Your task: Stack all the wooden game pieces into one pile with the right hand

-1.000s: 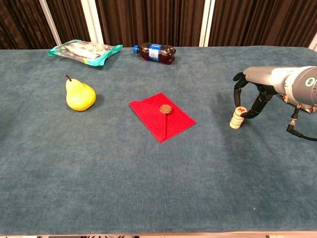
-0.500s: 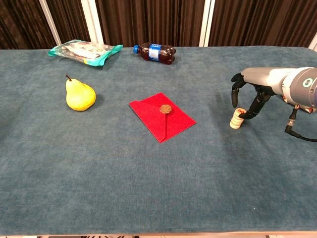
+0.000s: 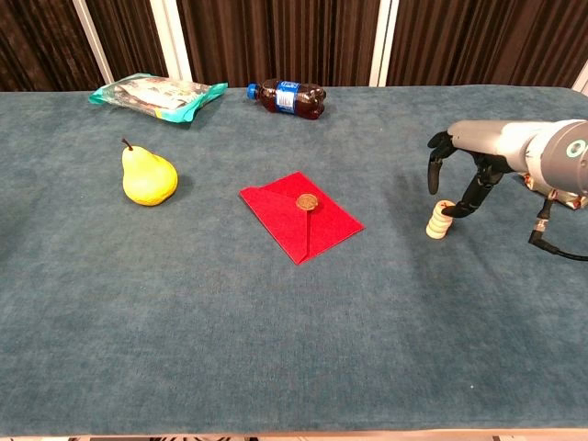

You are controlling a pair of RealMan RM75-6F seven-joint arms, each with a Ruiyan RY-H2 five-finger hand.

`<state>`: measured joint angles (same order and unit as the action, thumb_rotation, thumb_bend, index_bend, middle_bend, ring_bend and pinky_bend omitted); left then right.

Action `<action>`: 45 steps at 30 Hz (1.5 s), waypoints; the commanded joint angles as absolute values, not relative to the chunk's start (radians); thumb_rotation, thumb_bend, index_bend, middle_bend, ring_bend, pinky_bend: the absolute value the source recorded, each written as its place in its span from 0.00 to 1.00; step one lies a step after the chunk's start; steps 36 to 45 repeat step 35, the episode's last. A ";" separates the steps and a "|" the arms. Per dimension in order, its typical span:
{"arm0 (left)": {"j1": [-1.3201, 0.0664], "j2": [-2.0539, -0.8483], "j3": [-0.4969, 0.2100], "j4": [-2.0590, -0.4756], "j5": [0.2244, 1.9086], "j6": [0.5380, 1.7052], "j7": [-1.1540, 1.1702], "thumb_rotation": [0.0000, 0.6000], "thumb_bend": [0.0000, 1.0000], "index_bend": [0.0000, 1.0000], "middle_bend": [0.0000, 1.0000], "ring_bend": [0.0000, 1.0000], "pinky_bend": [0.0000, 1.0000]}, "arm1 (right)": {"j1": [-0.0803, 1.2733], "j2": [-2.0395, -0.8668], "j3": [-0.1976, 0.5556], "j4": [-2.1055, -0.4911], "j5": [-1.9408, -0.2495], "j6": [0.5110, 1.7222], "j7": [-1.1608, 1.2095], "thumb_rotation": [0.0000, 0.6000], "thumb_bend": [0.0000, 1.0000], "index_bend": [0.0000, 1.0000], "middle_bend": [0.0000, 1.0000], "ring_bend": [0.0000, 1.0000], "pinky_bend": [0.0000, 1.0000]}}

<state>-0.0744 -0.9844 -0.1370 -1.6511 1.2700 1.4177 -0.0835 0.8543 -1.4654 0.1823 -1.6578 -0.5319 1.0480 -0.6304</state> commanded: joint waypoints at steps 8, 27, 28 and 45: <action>-0.074 -0.985 -0.135 -1.653 1.275 1.421 -0.081 1.00 0.15 0.07 0.00 0.00 0.00 | 0.728 -1.346 0.123 -1.844 -0.813 1.269 -0.568 1.00 0.37 0.23 0.00 0.00 0.00; -0.074 -0.987 -0.119 -1.655 1.293 1.428 -0.021 1.00 0.15 0.07 0.00 0.00 0.00 | 0.224 -1.247 -0.156 -1.720 -1.398 1.768 -0.204 1.00 0.37 0.19 0.00 0.00 0.00; -0.075 -0.986 -0.116 -1.658 1.293 1.422 -0.014 1.00 0.15 0.07 0.00 0.00 0.00 | 0.209 -1.247 -0.159 -1.701 -1.408 1.778 -0.203 1.00 0.37 0.19 0.00 0.00 0.00; -0.079 -0.972 -0.101 -1.672 1.291 1.400 0.025 1.00 0.15 0.07 0.00 0.00 0.00 | 0.176 -1.242 -0.135 -1.650 -1.432 1.747 -0.177 1.00 0.37 0.19 0.00 0.00 0.00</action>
